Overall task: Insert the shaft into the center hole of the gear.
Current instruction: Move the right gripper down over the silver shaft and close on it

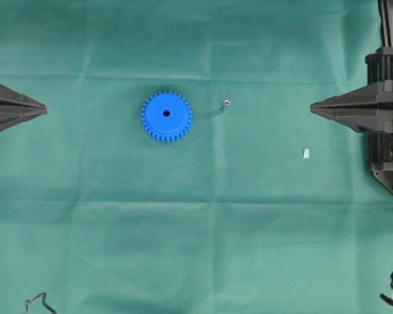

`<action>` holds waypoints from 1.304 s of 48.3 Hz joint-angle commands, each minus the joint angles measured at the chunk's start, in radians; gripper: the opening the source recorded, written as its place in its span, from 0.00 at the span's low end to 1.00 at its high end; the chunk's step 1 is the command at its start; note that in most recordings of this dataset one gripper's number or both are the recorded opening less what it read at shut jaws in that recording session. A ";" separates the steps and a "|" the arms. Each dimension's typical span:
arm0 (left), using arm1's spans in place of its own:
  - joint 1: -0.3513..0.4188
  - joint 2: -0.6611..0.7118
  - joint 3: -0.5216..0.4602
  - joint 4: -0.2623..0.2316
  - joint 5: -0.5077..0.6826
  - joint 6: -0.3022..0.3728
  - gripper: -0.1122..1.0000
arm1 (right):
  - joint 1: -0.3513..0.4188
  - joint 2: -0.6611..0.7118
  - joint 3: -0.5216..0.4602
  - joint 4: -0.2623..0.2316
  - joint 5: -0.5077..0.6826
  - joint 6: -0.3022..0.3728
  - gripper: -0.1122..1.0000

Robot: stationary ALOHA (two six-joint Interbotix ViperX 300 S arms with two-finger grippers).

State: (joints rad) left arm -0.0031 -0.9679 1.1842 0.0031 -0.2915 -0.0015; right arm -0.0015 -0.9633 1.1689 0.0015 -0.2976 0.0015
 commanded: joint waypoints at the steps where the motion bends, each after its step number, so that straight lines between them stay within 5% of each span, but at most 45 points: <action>1: -0.009 0.012 -0.040 0.011 0.023 -0.009 0.10 | -0.006 0.005 -0.012 0.002 0.006 0.000 0.12; 10: -0.020 0.011 -0.041 0.011 0.054 -0.011 0.10 | -0.040 0.035 -0.051 0.044 0.078 0.025 0.12; 30: -0.023 0.006 -0.041 0.011 0.067 -0.009 0.10 | -0.072 0.164 -0.058 0.052 0.054 0.029 0.14; 35: -0.021 0.006 -0.040 0.011 0.072 -0.008 0.10 | -0.086 0.232 -0.058 0.075 0.015 0.029 0.24; 47: -0.021 0.006 -0.040 0.011 0.074 -0.008 0.10 | -0.123 0.457 -0.077 0.109 -0.074 0.031 0.86; 63: -0.023 0.011 -0.040 0.012 0.080 -0.006 0.10 | -0.137 0.788 -0.097 0.209 -0.256 0.031 0.81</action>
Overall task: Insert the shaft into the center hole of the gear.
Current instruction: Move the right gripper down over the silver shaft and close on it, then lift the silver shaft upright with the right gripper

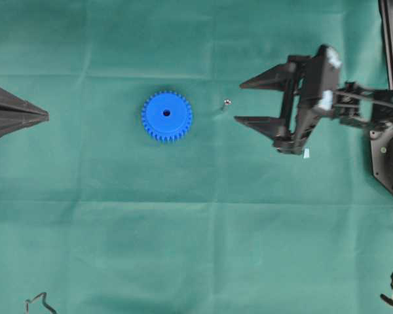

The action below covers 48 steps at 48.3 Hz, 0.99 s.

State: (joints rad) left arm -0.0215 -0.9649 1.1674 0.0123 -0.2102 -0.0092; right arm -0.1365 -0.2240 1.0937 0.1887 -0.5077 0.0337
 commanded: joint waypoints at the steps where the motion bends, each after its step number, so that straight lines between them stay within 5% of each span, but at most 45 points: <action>1: -0.003 0.008 -0.023 0.003 0.000 0.003 0.10 | -0.002 0.066 -0.021 0.028 -0.055 -0.002 0.81; 12: -0.003 0.006 -0.023 0.005 0.005 0.006 0.10 | -0.002 0.229 -0.031 0.101 -0.150 -0.002 0.81; 27: 0.000 0.008 -0.023 0.005 0.005 0.002 0.10 | -0.002 0.298 -0.060 0.112 -0.172 -0.003 0.77; 37: 0.002 0.008 -0.023 0.005 0.006 0.002 0.10 | -0.002 0.298 -0.058 0.112 -0.169 -0.002 0.59; 45: 0.000 0.005 -0.023 0.005 0.005 0.002 0.10 | -0.002 0.298 -0.060 0.114 -0.167 -0.002 0.27; 48: 0.000 0.006 -0.023 0.005 0.005 0.000 0.10 | -0.002 0.299 -0.060 0.112 -0.167 -0.002 0.25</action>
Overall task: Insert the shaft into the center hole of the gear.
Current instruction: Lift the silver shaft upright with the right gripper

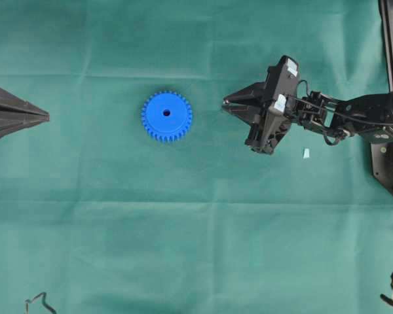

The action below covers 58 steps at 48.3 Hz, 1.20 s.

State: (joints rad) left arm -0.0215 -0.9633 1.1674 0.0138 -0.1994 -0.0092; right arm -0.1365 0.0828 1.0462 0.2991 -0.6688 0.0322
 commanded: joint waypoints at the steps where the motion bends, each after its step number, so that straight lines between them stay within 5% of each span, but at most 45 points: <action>1: 0.000 0.003 -0.023 0.003 -0.005 0.002 0.10 | -0.002 -0.009 -0.012 0.002 -0.006 -0.002 0.25; 24: 0.000 0.005 -0.023 0.003 0.000 0.002 0.10 | -0.002 -0.043 -0.012 0.002 0.000 0.000 0.25; 44: 0.000 -0.002 -0.025 0.003 0.003 0.002 0.10 | -0.003 -0.212 -0.014 0.003 0.135 -0.035 0.25; 58: 0.000 -0.002 -0.025 0.003 0.002 0.002 0.10 | -0.002 -0.193 -0.060 0.002 0.161 -0.037 0.25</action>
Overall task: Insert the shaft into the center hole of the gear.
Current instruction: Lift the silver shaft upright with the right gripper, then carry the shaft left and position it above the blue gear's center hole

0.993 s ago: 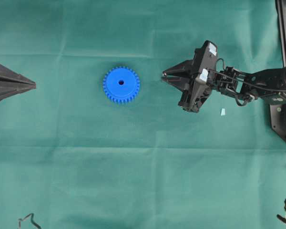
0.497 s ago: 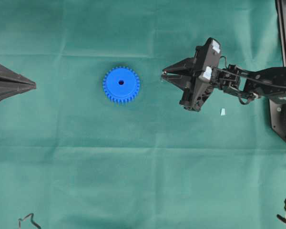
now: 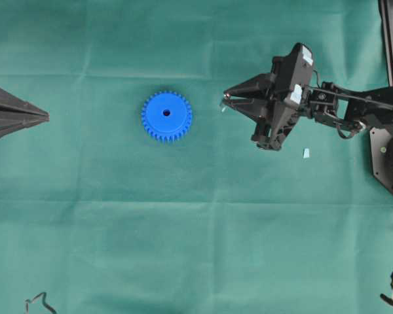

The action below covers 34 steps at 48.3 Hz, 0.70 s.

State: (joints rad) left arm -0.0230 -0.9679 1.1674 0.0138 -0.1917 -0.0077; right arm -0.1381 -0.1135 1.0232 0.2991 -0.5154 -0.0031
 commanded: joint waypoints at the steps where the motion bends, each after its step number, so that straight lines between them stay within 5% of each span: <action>1: 0.003 0.003 -0.025 0.003 -0.005 0.000 0.10 | 0.000 0.008 -0.044 0.002 0.011 -0.002 0.25; 34: 0.002 0.005 -0.023 0.003 -0.005 0.000 0.10 | 0.035 0.210 -0.370 -0.014 0.147 -0.029 0.25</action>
State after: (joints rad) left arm -0.0215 -0.9679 1.1689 0.0153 -0.1917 -0.0077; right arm -0.1104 0.1012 0.6934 0.2869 -0.3758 -0.0322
